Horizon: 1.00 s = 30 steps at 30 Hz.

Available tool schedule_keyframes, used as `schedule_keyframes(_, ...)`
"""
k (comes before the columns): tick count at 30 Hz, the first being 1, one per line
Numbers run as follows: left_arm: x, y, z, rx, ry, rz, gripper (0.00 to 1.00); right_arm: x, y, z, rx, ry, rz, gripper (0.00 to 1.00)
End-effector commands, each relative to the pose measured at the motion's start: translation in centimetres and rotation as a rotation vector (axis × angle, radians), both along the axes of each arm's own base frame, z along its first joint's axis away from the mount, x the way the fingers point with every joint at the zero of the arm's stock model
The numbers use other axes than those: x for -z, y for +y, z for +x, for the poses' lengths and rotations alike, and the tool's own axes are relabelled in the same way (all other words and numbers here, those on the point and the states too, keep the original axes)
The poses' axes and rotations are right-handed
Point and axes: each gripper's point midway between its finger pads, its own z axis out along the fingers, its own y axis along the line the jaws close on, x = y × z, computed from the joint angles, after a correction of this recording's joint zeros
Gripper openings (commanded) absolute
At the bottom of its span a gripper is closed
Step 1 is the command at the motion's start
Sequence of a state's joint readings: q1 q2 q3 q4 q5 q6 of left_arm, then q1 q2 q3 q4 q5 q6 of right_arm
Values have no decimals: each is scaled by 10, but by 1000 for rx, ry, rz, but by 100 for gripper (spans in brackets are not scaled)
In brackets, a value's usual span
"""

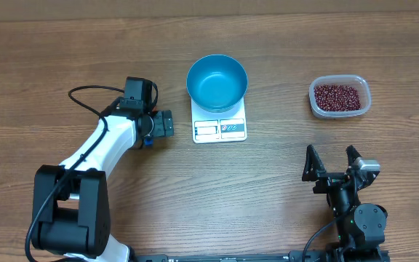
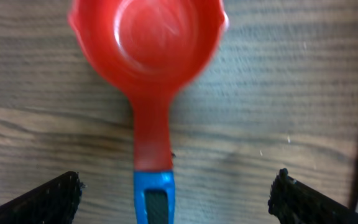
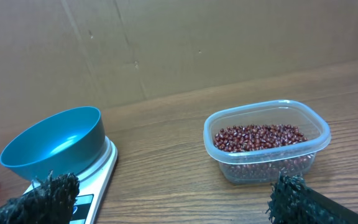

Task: Scoop item into bowl and weigh 150g on scale
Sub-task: 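Reach the left gripper to the red scoop's blue handle and grasp it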

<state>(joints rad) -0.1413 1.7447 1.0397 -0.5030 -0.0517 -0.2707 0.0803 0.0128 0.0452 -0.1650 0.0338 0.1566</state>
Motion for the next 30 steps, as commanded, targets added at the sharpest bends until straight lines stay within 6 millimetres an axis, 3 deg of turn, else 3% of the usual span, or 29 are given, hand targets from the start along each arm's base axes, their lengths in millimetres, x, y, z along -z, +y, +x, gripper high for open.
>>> schedule_keyframes(1,-7,7,15,-41,-48,10,99,-3,0,0,4,-16,-5,100)
schedule_keyframes(12,14,4,27,-38,-50,2,80,-3,0,0,4,-16,-5,100)
schedule_keyframes(20,17,2,42,-38,-70,-2,68,-3,0,0,4,-16,-5,100)
schedule_keyframes(30,23,3,43,-52,-64,-3,55,-3,0,0,4,-15,-5,100)
